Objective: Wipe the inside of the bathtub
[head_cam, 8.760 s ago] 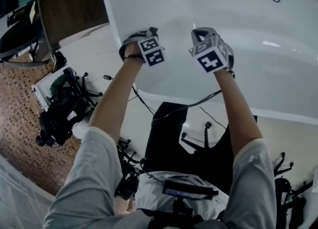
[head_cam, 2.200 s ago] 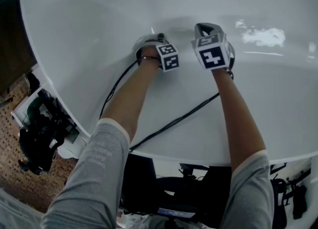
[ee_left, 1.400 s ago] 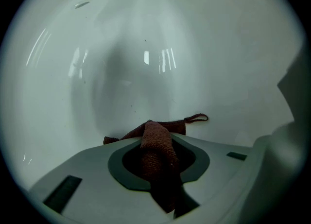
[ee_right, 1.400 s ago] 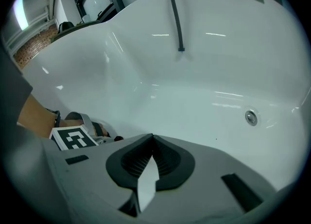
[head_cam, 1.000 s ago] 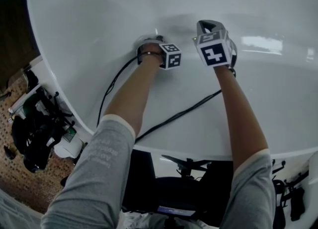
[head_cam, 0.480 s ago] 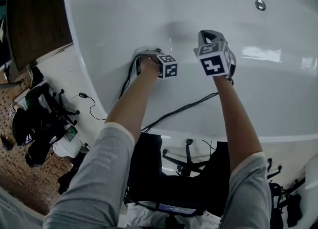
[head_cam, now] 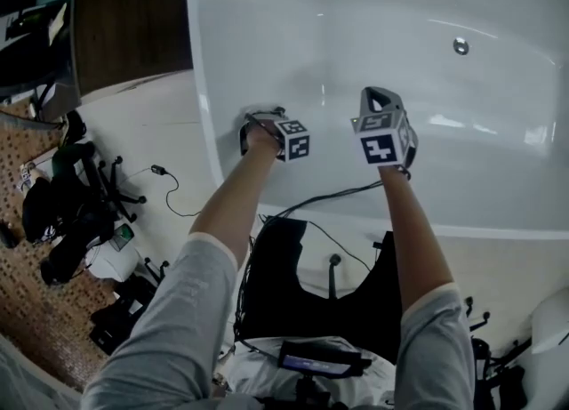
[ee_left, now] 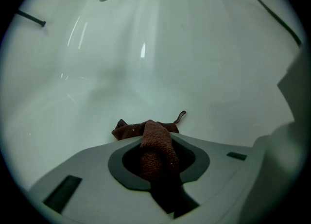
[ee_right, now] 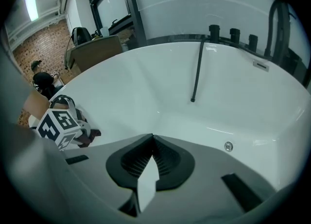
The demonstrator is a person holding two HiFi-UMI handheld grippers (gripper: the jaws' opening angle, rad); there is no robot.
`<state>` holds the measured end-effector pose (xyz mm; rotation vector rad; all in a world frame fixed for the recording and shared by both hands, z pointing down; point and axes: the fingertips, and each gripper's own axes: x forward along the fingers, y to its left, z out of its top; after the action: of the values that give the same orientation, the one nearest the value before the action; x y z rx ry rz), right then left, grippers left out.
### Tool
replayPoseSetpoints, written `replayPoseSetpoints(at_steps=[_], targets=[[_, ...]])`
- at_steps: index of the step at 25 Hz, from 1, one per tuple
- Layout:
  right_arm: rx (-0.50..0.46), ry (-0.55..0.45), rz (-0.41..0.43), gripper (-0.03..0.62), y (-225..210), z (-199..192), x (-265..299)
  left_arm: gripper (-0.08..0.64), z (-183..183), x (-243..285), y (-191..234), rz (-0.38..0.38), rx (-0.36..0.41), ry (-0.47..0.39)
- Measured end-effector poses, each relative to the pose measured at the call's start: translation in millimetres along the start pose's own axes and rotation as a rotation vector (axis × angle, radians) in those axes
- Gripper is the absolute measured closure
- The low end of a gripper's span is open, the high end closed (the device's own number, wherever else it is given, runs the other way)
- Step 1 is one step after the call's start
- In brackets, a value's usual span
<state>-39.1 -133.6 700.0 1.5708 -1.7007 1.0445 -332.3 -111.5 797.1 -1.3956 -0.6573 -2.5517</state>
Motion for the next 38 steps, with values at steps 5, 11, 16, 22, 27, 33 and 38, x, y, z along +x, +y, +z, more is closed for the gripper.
replayPoseSetpoints(at_steps=[5, 11, 16, 22, 27, 33, 38], targets=[[-0.053, 0.021, -0.018, 0.588, 23, 18, -39, 0.463, -37, -35, -13, 0.032, -0.039, -0.029], [-0.134, 0.002, 0.002, 0.588, 54, 53, -81, 0.463, -82, -72, -21, 0.074, -0.103, -0.047], [-0.153, -0.021, 0.006, 0.588, 65, 75, -117, 0.463, -109, -95, -34, 0.103, -0.187, -0.092], [-0.183, -0.034, 0.0, 0.588, 71, 86, -158, 0.463, -132, -116, -48, 0.14, -0.333, -0.184], [-0.201, -0.066, 0.002, 0.587, 75, 101, -198, 0.463, -155, -159, -47, 0.177, -0.554, -0.372], [-0.215, -0.106, 0.061, 0.587, 82, 104, -239, 0.463, -164, -235, -51, 0.297, -0.757, -0.638], [-0.222, -0.188, 0.179, 0.586, 83, 106, -278, 0.463, -157, -300, -68, 0.4, -0.9, -0.855]])
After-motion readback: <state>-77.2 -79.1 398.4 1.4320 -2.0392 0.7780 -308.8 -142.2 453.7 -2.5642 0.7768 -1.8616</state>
